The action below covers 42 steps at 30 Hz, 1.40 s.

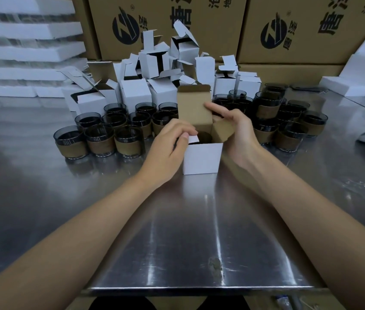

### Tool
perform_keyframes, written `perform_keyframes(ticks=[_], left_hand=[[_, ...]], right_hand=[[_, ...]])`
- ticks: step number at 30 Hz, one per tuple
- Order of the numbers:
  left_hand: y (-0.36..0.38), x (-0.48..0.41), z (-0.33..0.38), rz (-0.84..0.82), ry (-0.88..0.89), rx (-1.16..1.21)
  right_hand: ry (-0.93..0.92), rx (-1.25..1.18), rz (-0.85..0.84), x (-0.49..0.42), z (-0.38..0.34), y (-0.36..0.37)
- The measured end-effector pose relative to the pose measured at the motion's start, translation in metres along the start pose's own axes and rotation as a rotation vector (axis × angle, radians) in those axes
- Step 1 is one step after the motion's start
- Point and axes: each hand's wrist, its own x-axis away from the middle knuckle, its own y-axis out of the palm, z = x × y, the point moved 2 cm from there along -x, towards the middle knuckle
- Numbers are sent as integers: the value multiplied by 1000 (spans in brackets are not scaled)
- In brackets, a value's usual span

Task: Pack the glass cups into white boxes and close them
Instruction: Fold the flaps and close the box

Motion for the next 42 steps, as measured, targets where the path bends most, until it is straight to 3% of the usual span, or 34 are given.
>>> perform_keyframes(ticks=[5,12,17,23,26,29,33,36,39,42], left_hand=[[-2,-5,-4,-40,4,-92],[-1,-9,-6,-53,-17,-131],[0,-7,-10,-26,-115,-151],[4,-7,-15,-160,-263,128],[4,-4,-16,-68,-318,298],[2,-4,-16,26,-230,407],[-2,-4,-18,16,-146,247],[-5,-2,-21,-28,-140,239],[-11,0,-22,-93,-61,168],[-11,1,-24,-133,37,-23]], right_hand=[[87,-427,-162,-1,7,-5],[7,-511,-136,-2,14,-2],[3,-291,-154,-1,17,0],[-10,30,-110,0,21,4],[-50,23,-23,1,19,6],[-87,46,26,5,20,9],[-58,45,48,6,21,9],[-21,131,-108,8,19,-1],[-149,445,-254,12,18,-8],[-353,724,-272,13,18,-8]])
